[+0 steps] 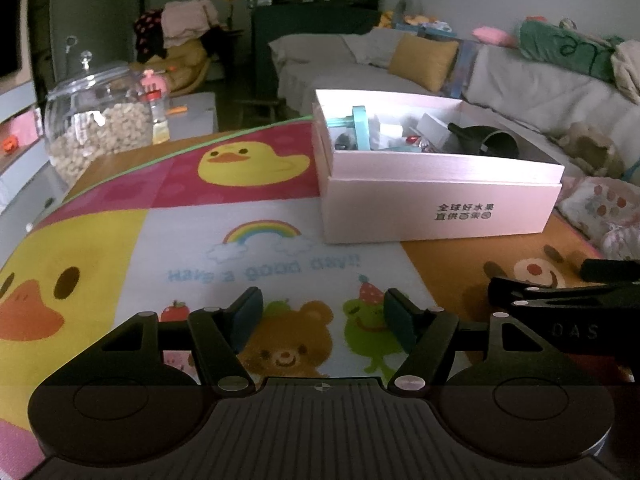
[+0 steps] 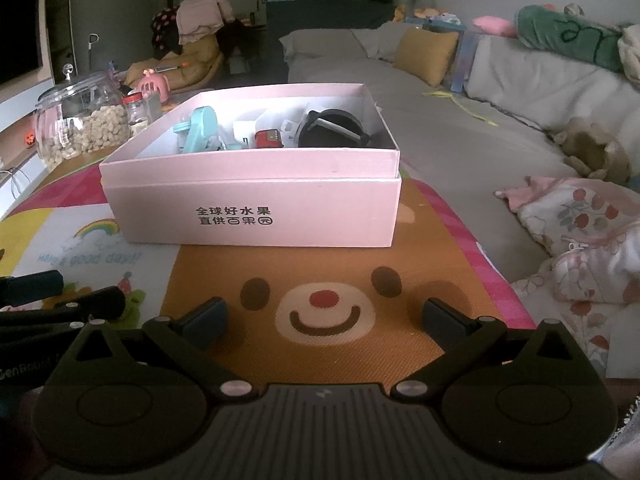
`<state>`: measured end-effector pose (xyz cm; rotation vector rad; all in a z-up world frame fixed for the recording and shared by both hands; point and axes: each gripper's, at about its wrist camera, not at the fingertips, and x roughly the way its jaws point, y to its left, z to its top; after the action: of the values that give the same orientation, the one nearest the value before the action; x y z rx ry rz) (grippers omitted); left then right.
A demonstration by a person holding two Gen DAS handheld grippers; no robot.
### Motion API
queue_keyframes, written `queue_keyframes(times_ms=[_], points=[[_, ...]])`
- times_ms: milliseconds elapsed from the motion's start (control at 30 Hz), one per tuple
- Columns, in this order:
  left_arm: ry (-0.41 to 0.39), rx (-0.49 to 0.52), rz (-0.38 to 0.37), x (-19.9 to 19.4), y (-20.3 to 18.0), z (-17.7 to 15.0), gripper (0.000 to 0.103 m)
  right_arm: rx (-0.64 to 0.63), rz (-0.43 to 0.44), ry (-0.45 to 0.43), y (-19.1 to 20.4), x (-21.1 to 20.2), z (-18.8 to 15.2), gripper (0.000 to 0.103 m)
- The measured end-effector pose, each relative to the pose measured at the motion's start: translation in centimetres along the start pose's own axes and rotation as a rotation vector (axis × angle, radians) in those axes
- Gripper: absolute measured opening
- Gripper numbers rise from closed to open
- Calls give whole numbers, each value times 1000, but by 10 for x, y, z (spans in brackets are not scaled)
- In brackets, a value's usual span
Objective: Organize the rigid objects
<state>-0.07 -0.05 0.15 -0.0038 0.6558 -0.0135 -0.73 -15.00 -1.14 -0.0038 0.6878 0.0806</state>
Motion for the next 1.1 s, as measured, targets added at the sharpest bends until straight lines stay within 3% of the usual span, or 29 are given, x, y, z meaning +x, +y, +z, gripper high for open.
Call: queue_keyframes(times_ms=[1100], points=[[-3, 2, 5, 0, -2, 0, 74, -7, -5, -2, 0, 0, 0, 103]])
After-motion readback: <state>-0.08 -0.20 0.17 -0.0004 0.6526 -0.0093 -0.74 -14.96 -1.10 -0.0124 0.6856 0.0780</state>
